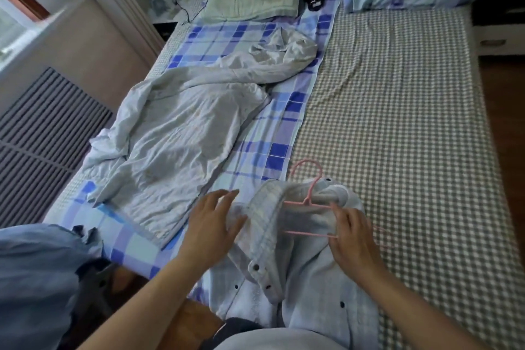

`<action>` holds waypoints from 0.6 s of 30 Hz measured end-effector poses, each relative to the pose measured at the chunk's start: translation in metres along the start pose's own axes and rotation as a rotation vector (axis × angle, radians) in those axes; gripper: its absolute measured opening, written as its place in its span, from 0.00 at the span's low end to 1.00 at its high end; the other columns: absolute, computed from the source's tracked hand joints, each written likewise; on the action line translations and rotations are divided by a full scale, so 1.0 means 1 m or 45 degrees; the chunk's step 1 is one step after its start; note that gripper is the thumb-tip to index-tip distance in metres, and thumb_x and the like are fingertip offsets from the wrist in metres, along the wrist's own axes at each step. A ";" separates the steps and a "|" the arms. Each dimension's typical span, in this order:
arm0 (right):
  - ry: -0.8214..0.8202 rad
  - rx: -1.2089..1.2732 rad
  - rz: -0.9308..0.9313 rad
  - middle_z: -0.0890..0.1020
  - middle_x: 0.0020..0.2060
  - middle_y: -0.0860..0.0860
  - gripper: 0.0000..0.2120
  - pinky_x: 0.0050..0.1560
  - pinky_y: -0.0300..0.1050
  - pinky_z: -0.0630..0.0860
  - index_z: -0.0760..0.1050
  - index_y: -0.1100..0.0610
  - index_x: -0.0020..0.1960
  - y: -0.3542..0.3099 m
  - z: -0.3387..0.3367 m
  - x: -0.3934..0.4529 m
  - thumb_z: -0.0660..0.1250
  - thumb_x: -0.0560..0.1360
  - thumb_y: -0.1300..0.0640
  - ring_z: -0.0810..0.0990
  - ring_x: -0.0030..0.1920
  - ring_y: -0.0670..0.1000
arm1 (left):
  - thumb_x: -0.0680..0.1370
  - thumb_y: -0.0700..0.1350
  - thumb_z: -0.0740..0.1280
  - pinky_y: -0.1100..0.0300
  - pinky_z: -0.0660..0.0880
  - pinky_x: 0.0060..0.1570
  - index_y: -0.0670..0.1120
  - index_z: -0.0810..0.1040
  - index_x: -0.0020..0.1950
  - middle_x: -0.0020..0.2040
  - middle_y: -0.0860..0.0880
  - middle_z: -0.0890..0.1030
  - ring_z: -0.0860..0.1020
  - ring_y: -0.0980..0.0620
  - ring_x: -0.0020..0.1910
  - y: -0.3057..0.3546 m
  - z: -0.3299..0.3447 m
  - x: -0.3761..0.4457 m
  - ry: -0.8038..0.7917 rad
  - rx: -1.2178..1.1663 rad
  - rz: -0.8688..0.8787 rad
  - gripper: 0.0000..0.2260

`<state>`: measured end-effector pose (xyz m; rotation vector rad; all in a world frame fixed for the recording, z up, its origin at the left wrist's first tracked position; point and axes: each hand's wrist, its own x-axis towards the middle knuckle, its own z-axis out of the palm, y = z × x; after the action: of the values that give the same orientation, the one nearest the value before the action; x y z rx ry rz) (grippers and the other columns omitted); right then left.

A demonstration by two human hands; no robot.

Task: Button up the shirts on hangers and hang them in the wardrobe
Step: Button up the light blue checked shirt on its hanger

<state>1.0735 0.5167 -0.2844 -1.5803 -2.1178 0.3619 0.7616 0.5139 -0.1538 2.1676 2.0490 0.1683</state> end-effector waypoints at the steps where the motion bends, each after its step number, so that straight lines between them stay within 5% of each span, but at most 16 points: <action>1: 0.018 -0.007 -0.029 0.74 0.53 0.55 0.41 0.55 0.59 0.75 0.61 0.60 0.76 -0.003 -0.002 0.002 0.74 0.67 0.66 0.74 0.50 0.56 | 0.81 0.62 0.57 0.47 0.72 0.60 0.52 0.78 0.66 0.61 0.48 0.79 0.74 0.45 0.62 0.004 0.001 0.010 -0.141 -0.015 0.033 0.22; 4: -0.032 -0.013 -0.031 0.74 0.55 0.53 0.41 0.56 0.56 0.74 0.60 0.58 0.77 -0.010 -0.002 -0.005 0.74 0.68 0.63 0.74 0.52 0.55 | 0.82 0.64 0.51 0.52 0.70 0.45 0.56 0.70 0.42 0.40 0.55 0.74 0.77 0.48 0.45 0.022 0.011 0.026 -0.515 -0.161 0.065 0.17; 7: -0.603 0.107 -0.024 0.72 0.62 0.50 0.42 0.61 0.50 0.75 0.55 0.51 0.80 -0.005 -0.012 -0.018 0.74 0.74 0.48 0.74 0.60 0.52 | 0.80 0.66 0.49 0.54 0.72 0.46 0.56 0.67 0.43 0.42 0.58 0.72 0.75 0.55 0.43 0.015 0.023 0.013 -0.628 -0.176 0.222 0.18; 9: -1.162 0.295 -0.042 0.74 0.60 0.43 0.25 0.58 0.44 0.74 0.66 0.41 0.74 -0.002 -0.028 -0.017 0.66 0.79 0.40 0.75 0.59 0.47 | 0.80 0.67 0.48 0.53 0.73 0.47 0.59 0.66 0.42 0.41 0.60 0.70 0.74 0.55 0.44 -0.003 0.030 -0.011 -0.716 -0.125 0.299 0.16; 10: -1.252 0.365 -0.030 0.75 0.55 0.41 0.12 0.55 0.44 0.73 0.73 0.37 0.64 -0.001 -0.035 -0.010 0.61 0.81 0.40 0.75 0.56 0.46 | 0.80 0.67 0.48 0.52 0.74 0.47 0.60 0.65 0.41 0.40 0.60 0.69 0.75 0.56 0.44 -0.013 0.030 -0.020 -0.731 -0.125 0.288 0.16; 12: -1.074 0.458 0.160 0.77 0.51 0.40 0.11 0.52 0.42 0.69 0.75 0.38 0.48 0.018 -0.033 0.010 0.56 0.84 0.43 0.76 0.53 0.45 | 0.79 0.69 0.49 0.54 0.73 0.46 0.60 0.67 0.39 0.40 0.60 0.71 0.75 0.60 0.43 -0.033 0.028 -0.030 -0.684 -0.165 0.216 0.18; 14: -0.827 0.322 0.396 0.78 0.56 0.45 0.15 0.52 0.44 0.70 0.78 0.46 0.54 0.042 -0.023 0.038 0.53 0.85 0.45 0.77 0.54 0.47 | 0.79 0.69 0.51 0.57 0.72 0.45 0.60 0.70 0.40 0.40 0.59 0.73 0.75 0.62 0.44 -0.045 0.020 -0.034 -0.605 -0.210 0.133 0.18; 18: -0.924 0.067 0.517 0.80 0.57 0.52 0.15 0.50 0.46 0.69 0.76 0.52 0.49 0.060 -0.004 0.091 0.53 0.85 0.49 0.75 0.50 0.51 | 0.81 0.61 0.57 0.62 0.68 0.40 0.60 0.70 0.37 0.39 0.58 0.73 0.75 0.63 0.40 -0.048 -0.005 -0.041 -0.505 -0.331 0.137 0.14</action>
<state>1.1045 0.6215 -0.2902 -2.0587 -2.2071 1.2803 0.7115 0.4762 -0.1566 1.9649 1.6008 0.0125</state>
